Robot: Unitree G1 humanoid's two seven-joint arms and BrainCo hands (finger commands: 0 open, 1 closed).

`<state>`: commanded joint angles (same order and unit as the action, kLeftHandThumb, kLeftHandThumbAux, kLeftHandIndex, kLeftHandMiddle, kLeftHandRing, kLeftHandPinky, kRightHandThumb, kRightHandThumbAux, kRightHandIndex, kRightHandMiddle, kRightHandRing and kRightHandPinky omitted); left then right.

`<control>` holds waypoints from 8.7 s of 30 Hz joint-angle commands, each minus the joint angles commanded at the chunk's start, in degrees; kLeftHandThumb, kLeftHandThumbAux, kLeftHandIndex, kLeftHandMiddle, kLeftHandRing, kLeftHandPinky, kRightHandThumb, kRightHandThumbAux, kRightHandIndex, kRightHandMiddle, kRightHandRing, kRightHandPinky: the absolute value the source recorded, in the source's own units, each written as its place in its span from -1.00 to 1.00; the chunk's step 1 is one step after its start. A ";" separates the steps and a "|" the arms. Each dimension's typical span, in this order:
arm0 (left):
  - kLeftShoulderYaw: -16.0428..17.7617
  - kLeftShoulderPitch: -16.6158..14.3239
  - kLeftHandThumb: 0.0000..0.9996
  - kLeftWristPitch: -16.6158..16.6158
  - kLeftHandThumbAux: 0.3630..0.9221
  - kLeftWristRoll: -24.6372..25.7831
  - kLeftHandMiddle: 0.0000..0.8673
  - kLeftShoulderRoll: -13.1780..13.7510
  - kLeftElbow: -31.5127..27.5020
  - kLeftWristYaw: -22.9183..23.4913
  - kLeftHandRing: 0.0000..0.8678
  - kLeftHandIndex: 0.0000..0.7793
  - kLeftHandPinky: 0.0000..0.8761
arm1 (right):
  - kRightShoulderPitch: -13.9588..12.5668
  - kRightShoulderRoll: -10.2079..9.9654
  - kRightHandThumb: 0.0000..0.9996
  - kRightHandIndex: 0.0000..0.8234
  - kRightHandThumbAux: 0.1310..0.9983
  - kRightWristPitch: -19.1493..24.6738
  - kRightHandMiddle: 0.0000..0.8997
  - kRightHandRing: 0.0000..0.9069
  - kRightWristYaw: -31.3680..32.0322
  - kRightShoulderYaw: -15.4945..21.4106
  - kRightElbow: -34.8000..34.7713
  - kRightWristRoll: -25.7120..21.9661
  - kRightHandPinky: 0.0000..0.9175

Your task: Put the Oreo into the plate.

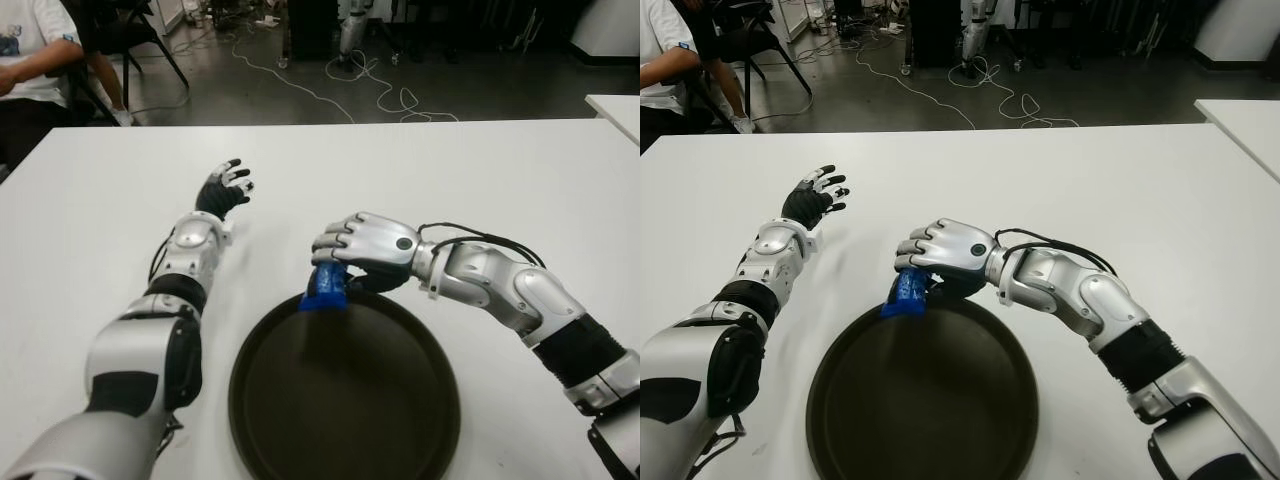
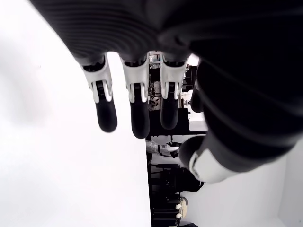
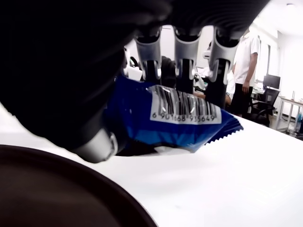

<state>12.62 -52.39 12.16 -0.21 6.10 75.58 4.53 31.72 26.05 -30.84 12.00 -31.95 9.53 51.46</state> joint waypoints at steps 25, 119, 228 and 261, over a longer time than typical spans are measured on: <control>-0.15 -0.08 -1.00 -0.18 0.41 0.17 -0.56 -0.02 0.08 0.26 -0.55 -0.72 -0.51 | 2.48 2.02 0.39 0.05 0.37 -10.71 0.68 0.72 -2.34 -1.10 5.04 -2.56 0.72; -0.04 -0.32 -1.00 -0.16 0.52 1.35 -0.58 -0.57 0.05 0.29 -0.56 -0.75 -0.50 | -7.47 -2.34 0.34 -0.02 0.39 8.08 -0.24 -0.15 24.72 5.35 -7.23 -30.59 -0.09; -0.11 -0.56 -1.00 -0.83 0.56 1.14 -0.59 -0.65 0.26 -0.17 -0.55 -0.76 -0.50 | 12.75 -2.73 -0.97 -1.00 0.13 13.40 -0.99 -1.00 -16.92 6.19 58.86 -14.38 -0.97; -0.78 -0.03 -1.00 -0.15 0.50 0.52 -0.57 -0.29 0.18 2.33 -0.51 -0.77 -0.39 | 14.88 -10.18 -0.41 -0.82 0.36 16.14 -0.59 -0.47 -20.88 25.54 65.10 -34.52 -0.33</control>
<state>11.84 -52.42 12.00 0.30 5.82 75.76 6.86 46.60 15.86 -14.70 -8.89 -6.41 74.63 16.94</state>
